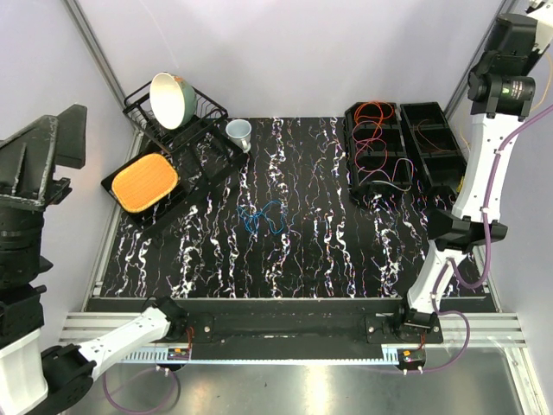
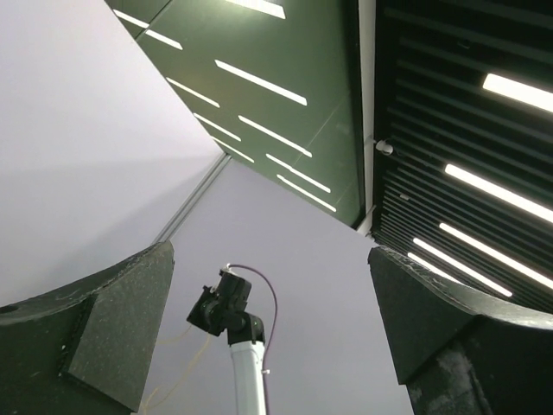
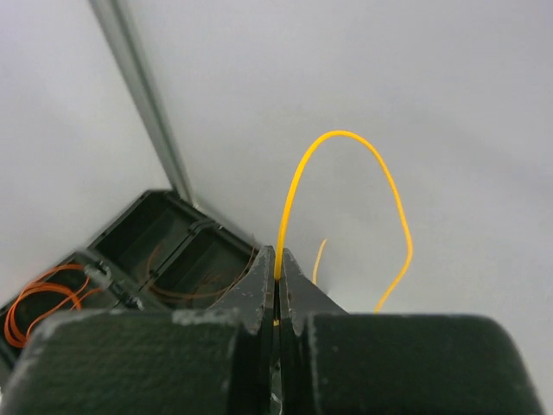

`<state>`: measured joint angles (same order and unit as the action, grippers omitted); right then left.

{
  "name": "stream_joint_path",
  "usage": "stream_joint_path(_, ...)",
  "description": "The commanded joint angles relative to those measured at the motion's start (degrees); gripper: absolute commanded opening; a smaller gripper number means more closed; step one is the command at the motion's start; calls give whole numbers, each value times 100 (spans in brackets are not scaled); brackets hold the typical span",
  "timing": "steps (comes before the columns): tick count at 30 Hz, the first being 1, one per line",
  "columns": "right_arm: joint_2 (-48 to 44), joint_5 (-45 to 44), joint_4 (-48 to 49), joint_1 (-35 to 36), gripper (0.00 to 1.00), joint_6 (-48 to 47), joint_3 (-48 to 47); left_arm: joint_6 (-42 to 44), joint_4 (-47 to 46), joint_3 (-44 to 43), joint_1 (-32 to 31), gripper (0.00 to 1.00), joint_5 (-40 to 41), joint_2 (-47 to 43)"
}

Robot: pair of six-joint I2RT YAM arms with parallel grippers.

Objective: Untangle the cables

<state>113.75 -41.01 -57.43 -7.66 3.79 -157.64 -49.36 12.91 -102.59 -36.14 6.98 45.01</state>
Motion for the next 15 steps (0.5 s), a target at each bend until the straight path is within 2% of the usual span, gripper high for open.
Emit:
stream_joint_path(1,138,146,522,-183,0,-133,-56,-117,-534,63,-51,99,207,95)
stream_joint_path(6,454,374,548,-306,0,-28,-65,-319,-1062,467,-42,99,198,60)
stream_joint_path(11,595,384,540,-368,0,95,75,-363,-896,213,-51,99,84,393)
stream_joint_path(15,534,191,531,-403,0,297,575,-556,-939,125,-51,99,-188,587)
